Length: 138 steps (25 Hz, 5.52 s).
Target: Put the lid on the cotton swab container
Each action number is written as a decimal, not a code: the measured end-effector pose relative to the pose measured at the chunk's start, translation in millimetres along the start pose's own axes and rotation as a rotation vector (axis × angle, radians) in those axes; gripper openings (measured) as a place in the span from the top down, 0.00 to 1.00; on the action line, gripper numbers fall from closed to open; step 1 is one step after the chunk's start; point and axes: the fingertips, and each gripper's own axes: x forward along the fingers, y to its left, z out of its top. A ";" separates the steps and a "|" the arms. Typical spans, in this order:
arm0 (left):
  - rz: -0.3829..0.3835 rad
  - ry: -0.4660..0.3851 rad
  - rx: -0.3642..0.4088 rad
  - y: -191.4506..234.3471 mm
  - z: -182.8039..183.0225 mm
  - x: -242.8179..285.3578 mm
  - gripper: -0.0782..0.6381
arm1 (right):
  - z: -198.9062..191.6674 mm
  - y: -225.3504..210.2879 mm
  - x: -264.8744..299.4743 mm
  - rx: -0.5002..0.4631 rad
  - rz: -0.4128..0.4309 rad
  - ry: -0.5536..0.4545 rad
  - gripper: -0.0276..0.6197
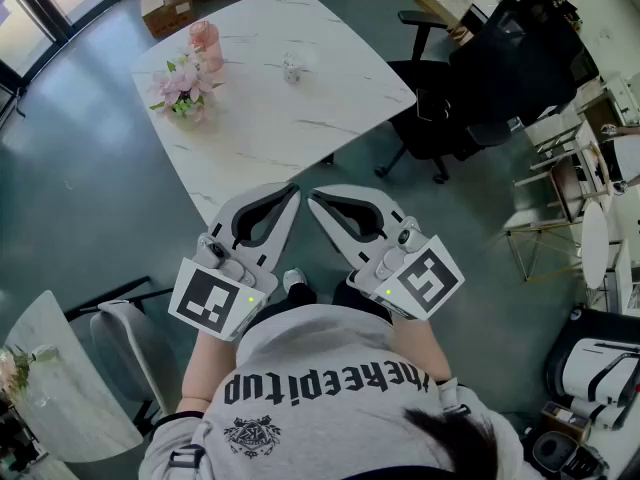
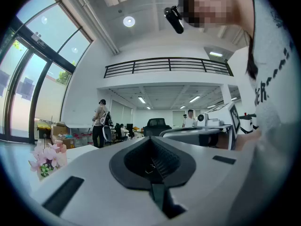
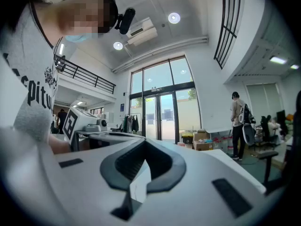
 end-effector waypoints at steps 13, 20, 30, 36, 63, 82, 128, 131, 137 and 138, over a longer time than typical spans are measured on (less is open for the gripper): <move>-0.014 -0.003 -0.007 1.6 1.0 -3.4 0.87 | -1.2 2.5 2.8 -0.009 -0.016 0.018 0.94; -0.042 -0.006 -0.013 -1.6 -2.0 -0.1 0.87 | -1.2 1.1 -3.6 0.018 -0.053 0.023 0.94; -0.042 0.002 -0.037 -1.4 -10.0 26.7 0.87 | -15.6 -29.7 -13.5 0.058 -0.088 0.047 0.94; 0.000 0.018 -0.030 10.5 -12.3 48.3 0.87 | -15.9 -55.7 -6.2 0.067 -0.039 0.032 0.94; 0.202 0.005 -0.022 67.5 -7.5 174.4 0.87 | -12.5 -193.1 21.1 0.061 0.182 0.027 0.94; 0.297 0.027 -0.003 61.0 -14.0 231.6 0.87 | -22.0 -251.6 1.9 0.104 0.259 0.000 0.94; 0.257 0.099 -0.040 208.5 -37.9 236.9 0.87 | -46.3 -305.8 137.1 0.186 0.200 0.049 0.94; 0.239 0.110 -0.040 217.4 -42.4 238.1 0.87 | -50.4 -308.6 142.8 0.191 0.180 0.061 0.94; 0.206 0.142 -0.024 234.2 -55.7 241.6 0.87 | -58.0 -314.0 153.8 0.192 0.149 0.087 0.94; 0.199 0.143 -0.027 237.0 -57.8 242.1 0.87 | -59.6 -314.8 155.3 0.190 0.144 0.092 0.94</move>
